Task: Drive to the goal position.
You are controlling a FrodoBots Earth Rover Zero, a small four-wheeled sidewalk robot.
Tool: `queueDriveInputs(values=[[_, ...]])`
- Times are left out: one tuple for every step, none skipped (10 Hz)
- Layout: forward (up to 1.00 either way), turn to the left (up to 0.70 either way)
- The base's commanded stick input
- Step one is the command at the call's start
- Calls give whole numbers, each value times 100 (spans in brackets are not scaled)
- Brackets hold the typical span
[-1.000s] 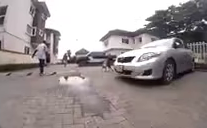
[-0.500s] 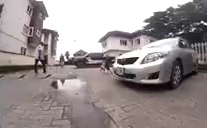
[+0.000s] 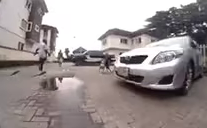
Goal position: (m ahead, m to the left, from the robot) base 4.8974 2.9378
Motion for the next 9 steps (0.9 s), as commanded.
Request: queueDriveInputs(values=[[70, 6], [70, 0], [70, 0], [70, 0], [70, 0], [70, 0], [70, 0], [70, 0], [70, 0]])
